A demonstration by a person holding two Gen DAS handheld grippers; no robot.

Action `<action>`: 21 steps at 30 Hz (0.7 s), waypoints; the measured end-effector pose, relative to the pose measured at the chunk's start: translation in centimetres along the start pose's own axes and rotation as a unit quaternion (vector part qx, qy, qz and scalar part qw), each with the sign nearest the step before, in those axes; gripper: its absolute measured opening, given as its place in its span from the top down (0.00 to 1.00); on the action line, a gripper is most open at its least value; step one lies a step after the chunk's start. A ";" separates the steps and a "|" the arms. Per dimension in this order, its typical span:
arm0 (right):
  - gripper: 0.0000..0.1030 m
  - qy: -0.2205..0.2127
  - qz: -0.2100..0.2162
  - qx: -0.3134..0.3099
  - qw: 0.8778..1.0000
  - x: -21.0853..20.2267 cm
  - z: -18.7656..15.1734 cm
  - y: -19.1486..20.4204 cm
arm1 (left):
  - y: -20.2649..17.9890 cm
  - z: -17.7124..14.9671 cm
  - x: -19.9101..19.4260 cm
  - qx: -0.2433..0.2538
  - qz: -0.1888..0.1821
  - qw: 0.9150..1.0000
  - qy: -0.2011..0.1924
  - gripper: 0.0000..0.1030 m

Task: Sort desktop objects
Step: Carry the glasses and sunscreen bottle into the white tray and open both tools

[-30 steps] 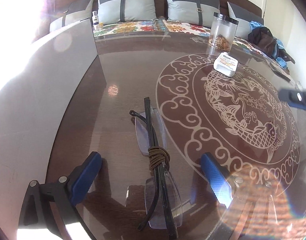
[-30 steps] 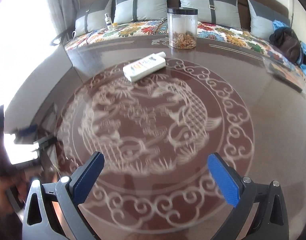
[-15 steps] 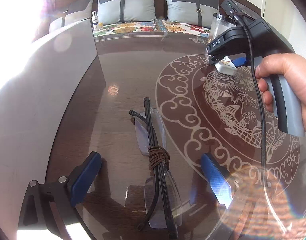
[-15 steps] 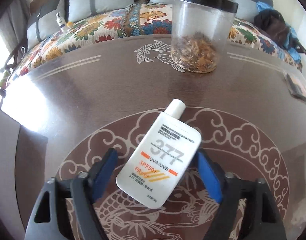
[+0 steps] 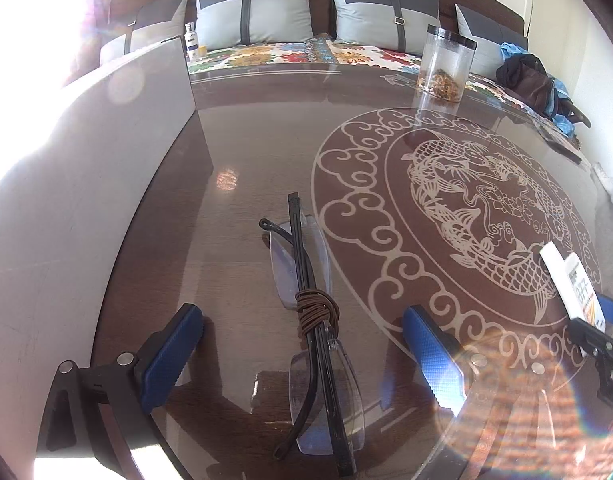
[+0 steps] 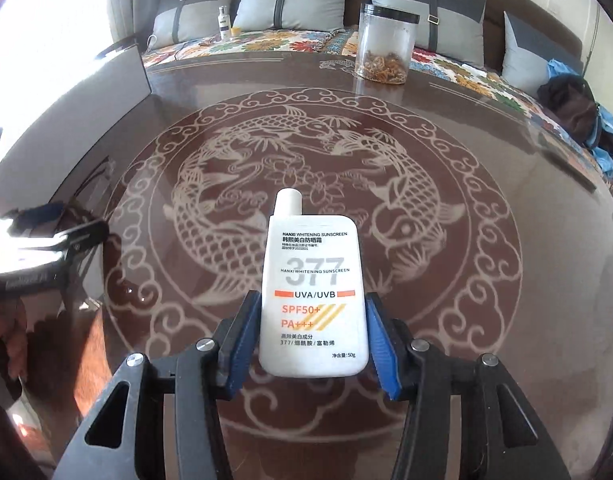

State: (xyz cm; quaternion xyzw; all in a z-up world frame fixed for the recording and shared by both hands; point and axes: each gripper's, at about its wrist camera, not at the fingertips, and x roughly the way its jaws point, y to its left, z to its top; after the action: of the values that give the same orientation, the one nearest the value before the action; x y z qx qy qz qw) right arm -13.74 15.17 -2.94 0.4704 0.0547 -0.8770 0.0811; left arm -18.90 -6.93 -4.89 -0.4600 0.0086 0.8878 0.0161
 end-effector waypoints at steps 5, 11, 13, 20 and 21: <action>0.50 -0.016 -0.001 0.001 1.000 -2.2 -3.4 0.0 | -0.1 0.0 0.0 0.000 0.000 1.000 0.001 0.01; 0.40 0.025 0.018 -0.015 0.999 -1.2 -1.7 0.2 | -0.5 -0.1 -0.8 0.027 -0.019 0.999 -0.007 0.51; 0.50 0.028 0.025 -0.016 0.999 -1.3 -1.3 0.1 | -0.9 -0.3 -1.2 0.035 -0.028 0.999 -0.006 0.85; 0.50 0.008 0.047 -0.001 0.999 -4.6 -1.0 0.5 | 0.5 -1.7 -5.8 -0.005 -0.087 0.996 -0.028 0.90; 0.50 0.003 0.051 -0.003 0.999 -5.2 -0.7 0.8 | 0.9 -1.8 -6.9 -0.012 -0.094 0.995 -0.037 0.90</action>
State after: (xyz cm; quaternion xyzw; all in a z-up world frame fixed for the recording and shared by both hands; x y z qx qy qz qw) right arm -10.14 15.00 0.98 0.4753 0.0335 -0.8700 0.1270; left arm -13.50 -8.03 -0.25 -0.4260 -0.0464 0.8986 0.0942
